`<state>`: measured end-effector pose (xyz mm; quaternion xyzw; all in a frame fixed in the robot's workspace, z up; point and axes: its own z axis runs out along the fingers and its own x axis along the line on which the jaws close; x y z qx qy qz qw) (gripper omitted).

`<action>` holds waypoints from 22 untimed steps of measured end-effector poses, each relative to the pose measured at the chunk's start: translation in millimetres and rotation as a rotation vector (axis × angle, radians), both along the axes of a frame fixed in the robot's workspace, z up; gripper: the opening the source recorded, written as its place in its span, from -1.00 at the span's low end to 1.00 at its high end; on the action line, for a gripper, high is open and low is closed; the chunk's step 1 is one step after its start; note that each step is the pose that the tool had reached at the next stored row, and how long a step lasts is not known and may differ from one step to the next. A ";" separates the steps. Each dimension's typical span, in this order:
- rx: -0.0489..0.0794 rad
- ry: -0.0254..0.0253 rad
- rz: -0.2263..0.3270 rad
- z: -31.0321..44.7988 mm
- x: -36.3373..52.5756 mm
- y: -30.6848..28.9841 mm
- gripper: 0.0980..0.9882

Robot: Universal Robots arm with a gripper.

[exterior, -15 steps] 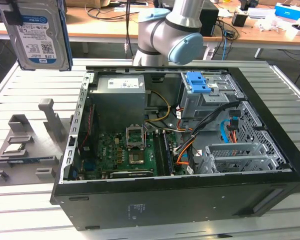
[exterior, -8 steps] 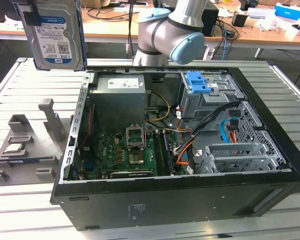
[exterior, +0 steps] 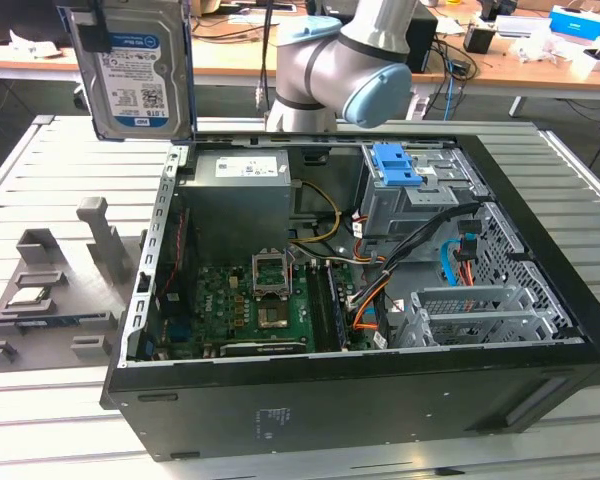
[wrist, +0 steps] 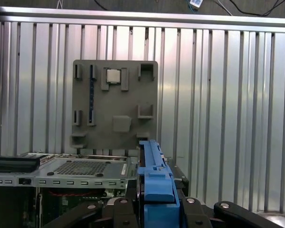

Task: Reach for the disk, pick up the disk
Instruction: 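Pick up the disk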

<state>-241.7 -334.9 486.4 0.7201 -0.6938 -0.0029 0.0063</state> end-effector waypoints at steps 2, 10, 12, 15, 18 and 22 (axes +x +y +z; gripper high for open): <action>0.000 0.0000 0.000 0.0 6.4 0.0 -0.38; 0.000 0.0001 0.000 0.0 38.0 0.0 -0.38; 0.000 0.0000 0.000 0.0 46.1 0.1 -0.38; 0.000 0.0000 0.000 0.0 56.7 0.0 -0.38; 0.000 0.0001 0.000 0.0 70.5 0.0 -0.38; 0.000 0.0000 0.000 0.0 86.9 0.1 -0.38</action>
